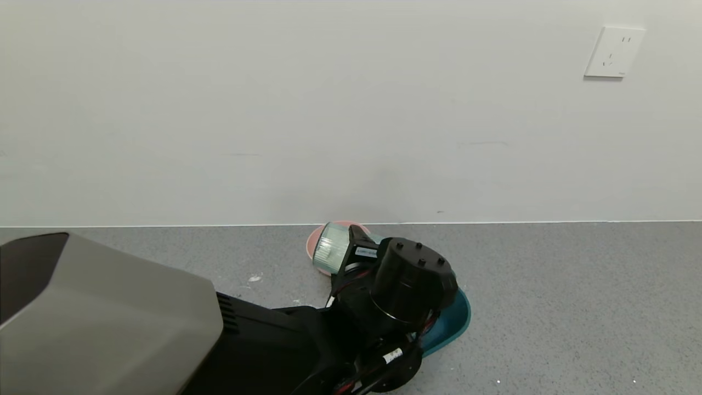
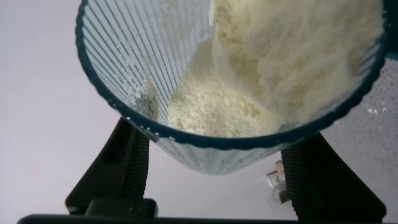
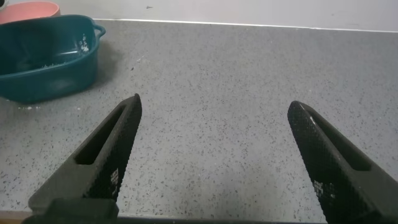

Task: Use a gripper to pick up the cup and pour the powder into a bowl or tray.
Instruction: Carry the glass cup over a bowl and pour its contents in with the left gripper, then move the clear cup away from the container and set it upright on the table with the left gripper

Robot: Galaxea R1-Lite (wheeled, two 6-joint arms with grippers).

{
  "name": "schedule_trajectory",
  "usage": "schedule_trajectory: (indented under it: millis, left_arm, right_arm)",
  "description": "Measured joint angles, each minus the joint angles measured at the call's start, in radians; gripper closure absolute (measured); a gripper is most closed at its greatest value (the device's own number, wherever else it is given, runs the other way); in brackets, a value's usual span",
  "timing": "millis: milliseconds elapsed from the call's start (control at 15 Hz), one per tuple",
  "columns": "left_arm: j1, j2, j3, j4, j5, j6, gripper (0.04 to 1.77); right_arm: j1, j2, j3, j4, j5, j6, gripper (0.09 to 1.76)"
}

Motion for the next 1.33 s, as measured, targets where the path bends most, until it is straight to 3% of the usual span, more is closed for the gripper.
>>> schedule_trajectory:
  millis: [533, 733, 1000, 1133, 1333]
  left_arm:
    - [0.022, -0.003, 0.088, -0.243, -0.132, -0.044, 0.57]
    - [0.024, -0.022, 0.128, -0.253, -0.168, -0.144, 0.57]
    - [0.033, -0.079, 0.189, -0.250, -0.276, -0.280, 0.57]
    - [0.050, -0.122, 0.219, -0.247, -0.302, -0.314, 0.57]
    - [0.096, -0.190, 0.262, -0.220, -0.387, -0.417, 0.57]
  right_arm:
    - [0.000, 0.000, 0.000, 0.000, 0.000, 0.000, 0.14]
    - [0.000, 0.000, 0.000, 0.000, 0.000, 0.000, 0.14]
    - [0.000, 0.000, 0.000, 0.000, 0.000, 0.000, 0.14]
    - [0.000, 0.000, 0.000, 0.000, 0.000, 0.000, 0.14]
    - [0.000, 0.000, 0.000, 0.000, 0.000, 0.000, 0.14]
